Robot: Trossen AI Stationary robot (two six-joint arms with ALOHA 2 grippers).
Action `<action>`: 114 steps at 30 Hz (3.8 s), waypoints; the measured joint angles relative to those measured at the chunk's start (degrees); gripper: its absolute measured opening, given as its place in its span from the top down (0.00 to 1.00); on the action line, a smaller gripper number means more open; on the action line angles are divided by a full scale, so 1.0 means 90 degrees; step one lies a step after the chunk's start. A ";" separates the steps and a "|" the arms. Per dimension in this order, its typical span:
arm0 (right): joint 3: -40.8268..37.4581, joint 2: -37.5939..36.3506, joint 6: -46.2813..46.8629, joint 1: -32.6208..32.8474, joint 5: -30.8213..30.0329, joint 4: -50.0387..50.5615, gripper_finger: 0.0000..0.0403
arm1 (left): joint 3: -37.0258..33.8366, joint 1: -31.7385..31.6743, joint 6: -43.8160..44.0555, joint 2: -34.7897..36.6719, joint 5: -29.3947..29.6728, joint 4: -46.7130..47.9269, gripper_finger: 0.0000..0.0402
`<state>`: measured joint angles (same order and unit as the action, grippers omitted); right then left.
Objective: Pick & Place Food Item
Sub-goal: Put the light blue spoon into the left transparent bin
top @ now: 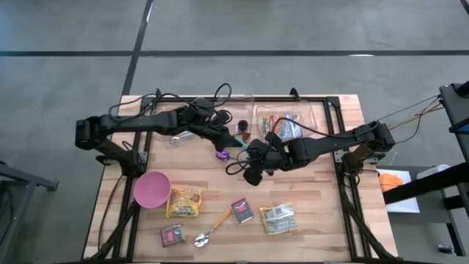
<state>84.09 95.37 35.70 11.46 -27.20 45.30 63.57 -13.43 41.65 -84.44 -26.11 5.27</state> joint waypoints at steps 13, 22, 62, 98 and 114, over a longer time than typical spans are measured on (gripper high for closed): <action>0.0002 -0.0019 0.0015 -0.0002 -0.0090 -0.0002 0.53 | -0.0007 -0.0043 -0.0136 -0.0006 0.0071 0.0128 0.87; 0.0002 -0.0314 0.0239 -0.0002 -0.0139 0.0029 0.53 | -0.0010 -0.0392 -0.0153 0.0128 0.0044 0.0250 0.87; 0.0000 -0.2557 0.0293 -0.0114 -0.1340 0.2164 0.53 | -0.1769 -0.2990 -0.0328 0.4136 0.3112 0.3374 0.87; -0.0005 -0.2555 0.0080 -0.0109 -0.1300 0.2312 0.53 | -0.2509 -0.3043 0.0017 0.2523 0.3601 0.3788 0.87; -0.0005 -0.2555 0.0034 -0.0109 -0.1299 0.2314 0.53 | -0.2526 -0.3129 -0.0548 0.1597 0.2924 0.4037 0.87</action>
<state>84.05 72.38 36.01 10.48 -38.89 66.13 40.84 -41.59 36.71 -70.06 0.20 41.60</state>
